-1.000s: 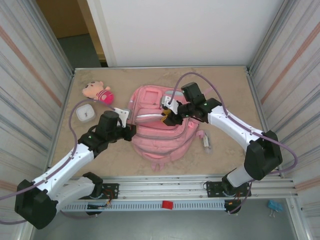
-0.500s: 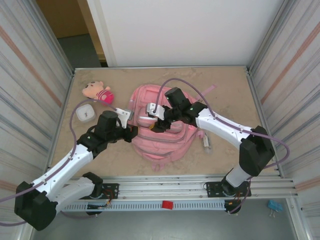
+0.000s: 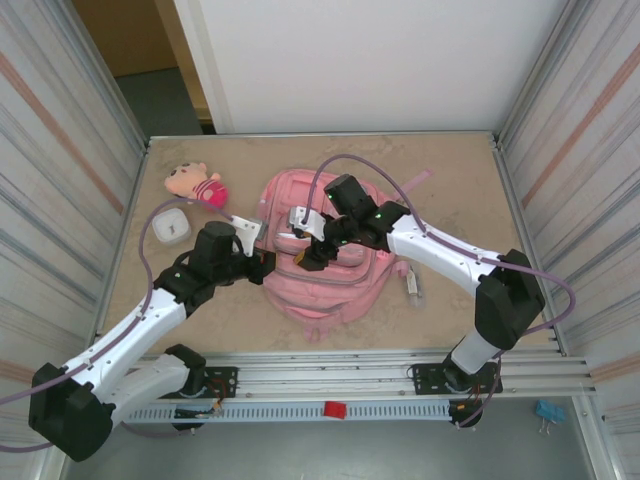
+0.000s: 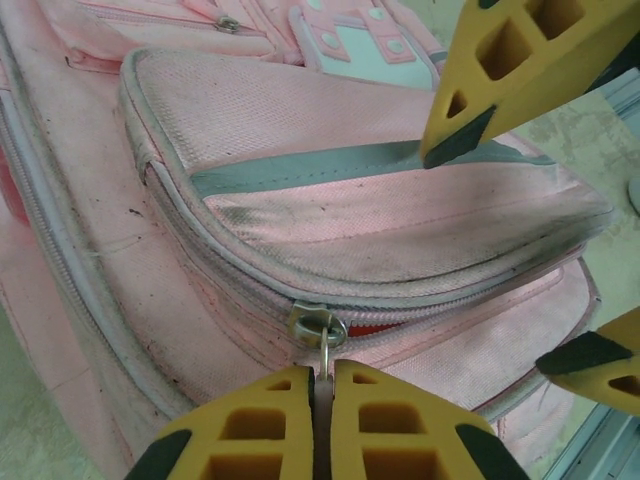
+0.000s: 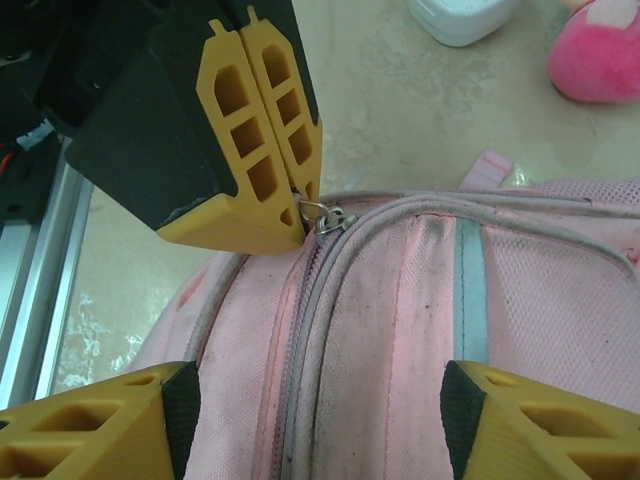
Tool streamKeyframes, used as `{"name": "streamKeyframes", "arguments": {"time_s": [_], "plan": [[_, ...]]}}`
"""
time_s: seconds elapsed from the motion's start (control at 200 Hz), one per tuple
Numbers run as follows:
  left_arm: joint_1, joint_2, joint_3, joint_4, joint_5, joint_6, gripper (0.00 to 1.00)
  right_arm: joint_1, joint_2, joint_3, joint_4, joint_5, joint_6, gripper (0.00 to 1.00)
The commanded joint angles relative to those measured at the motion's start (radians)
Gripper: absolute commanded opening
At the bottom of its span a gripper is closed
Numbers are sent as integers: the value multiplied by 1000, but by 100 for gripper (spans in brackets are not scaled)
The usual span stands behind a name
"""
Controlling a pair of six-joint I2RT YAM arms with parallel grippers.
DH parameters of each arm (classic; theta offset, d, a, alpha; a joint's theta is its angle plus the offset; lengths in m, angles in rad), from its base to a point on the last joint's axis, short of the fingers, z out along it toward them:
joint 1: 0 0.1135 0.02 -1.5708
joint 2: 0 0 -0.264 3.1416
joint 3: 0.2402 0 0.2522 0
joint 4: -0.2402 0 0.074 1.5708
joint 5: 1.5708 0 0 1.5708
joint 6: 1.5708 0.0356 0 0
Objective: Pack the student bag
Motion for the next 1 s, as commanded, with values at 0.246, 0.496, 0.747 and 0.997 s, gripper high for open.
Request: {"name": "streamKeyframes", "arguments": {"time_s": [0.246, 0.496, 0.747, 0.997], "plan": [[6, -49, 26, 63, 62, 50, 0, -6, 49, 84, -39, 116, 24, 2], [172, 12, 13, 4, 28, 69, 1, -49, -81, 5, -43, -96, -159, 0], [272, 134, 55, 47, 65, 178, 3, -75, -101, 73, -219, -154, -291, 0], [286, 306, 118, 113, 78, 230, 19, -100, -92, 83, -223, -250, -295, 0]]}}
